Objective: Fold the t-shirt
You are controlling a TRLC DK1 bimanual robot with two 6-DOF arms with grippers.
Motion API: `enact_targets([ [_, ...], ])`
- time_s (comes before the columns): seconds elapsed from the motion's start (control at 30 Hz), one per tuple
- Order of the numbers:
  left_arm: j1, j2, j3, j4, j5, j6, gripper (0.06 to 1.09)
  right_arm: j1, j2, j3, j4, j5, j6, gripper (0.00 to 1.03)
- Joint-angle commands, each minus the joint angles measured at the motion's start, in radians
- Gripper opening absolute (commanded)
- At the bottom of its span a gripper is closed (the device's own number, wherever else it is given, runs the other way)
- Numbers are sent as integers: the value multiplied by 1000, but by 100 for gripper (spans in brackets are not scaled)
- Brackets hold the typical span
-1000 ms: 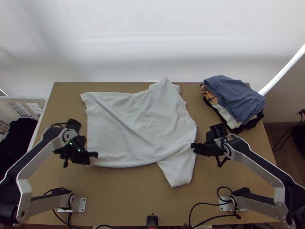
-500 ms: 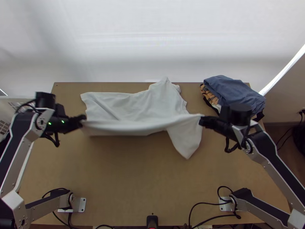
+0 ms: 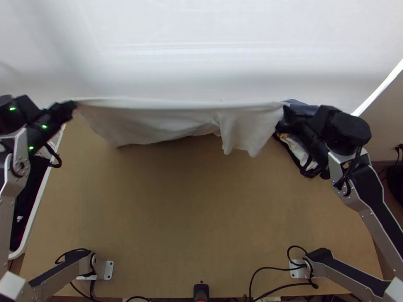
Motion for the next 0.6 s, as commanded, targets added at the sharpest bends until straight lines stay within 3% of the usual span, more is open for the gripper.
enact_targets([
  [0.0,9,-62,75,70,-70,-31,9,-21,-2,113,51,77,-27,3],
  [0.17,9,-106,165,102,-122,-25,9,-21,-35,251,48,122,-51,3],
  [0.43,9,-223,199,242,-192,32,9,-13,-78,537,46,149,-203,3],
  [0.57,9,-287,199,294,-223,69,9,-14,-92,689,-15,175,-235,3],
])
